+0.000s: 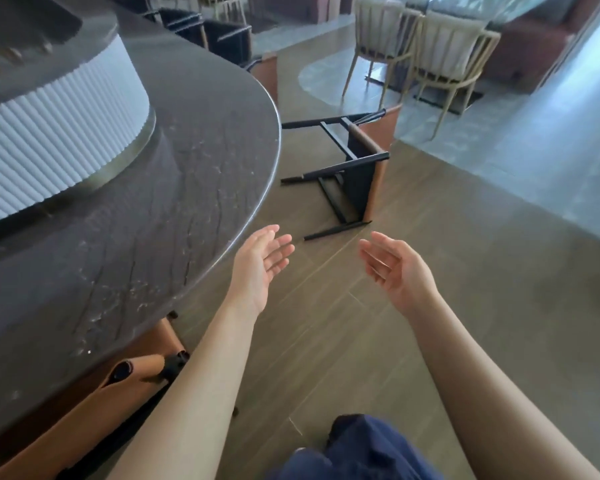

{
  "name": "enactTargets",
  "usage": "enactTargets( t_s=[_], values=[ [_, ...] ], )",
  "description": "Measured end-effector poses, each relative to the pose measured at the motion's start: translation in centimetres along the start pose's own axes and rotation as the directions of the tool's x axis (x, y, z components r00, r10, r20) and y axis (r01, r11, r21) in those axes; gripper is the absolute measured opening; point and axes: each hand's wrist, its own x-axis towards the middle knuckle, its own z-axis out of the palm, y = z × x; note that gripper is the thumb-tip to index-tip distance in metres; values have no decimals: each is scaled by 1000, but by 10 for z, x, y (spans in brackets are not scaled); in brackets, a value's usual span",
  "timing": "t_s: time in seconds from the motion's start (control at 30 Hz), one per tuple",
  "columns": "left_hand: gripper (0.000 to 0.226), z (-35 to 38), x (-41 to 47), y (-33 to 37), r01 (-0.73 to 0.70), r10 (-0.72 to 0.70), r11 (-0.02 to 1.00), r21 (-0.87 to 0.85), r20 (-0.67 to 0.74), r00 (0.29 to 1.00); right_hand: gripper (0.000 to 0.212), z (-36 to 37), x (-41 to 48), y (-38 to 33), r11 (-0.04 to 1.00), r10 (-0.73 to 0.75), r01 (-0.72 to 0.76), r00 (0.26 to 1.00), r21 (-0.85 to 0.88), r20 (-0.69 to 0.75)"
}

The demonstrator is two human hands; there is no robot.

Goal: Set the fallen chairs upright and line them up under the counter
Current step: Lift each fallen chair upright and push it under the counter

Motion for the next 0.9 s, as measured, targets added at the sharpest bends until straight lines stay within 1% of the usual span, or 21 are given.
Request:
enactTargets(
  t_s=[0.23,0.47,0.67,0.9],
  values=[
    [22,80,51,-10,35,-38,998,45,83,996,24,-59,42,-53,996,-63,69,992,55,-113],
    [24,187,100,-25,56,-59,998,24,100,993,23,-116,102,-124,997,-50,57,993,59,-108],
    [24,280,146,-40,71,-67,996,-47,82,994,25,-164,158,-192,999,-42,43,996,11,-84],
    [25,356,207,-46,95,-94,996,4,118,989,24,-200,225,-247,997,-69,73,992,40,-103]
  ],
)
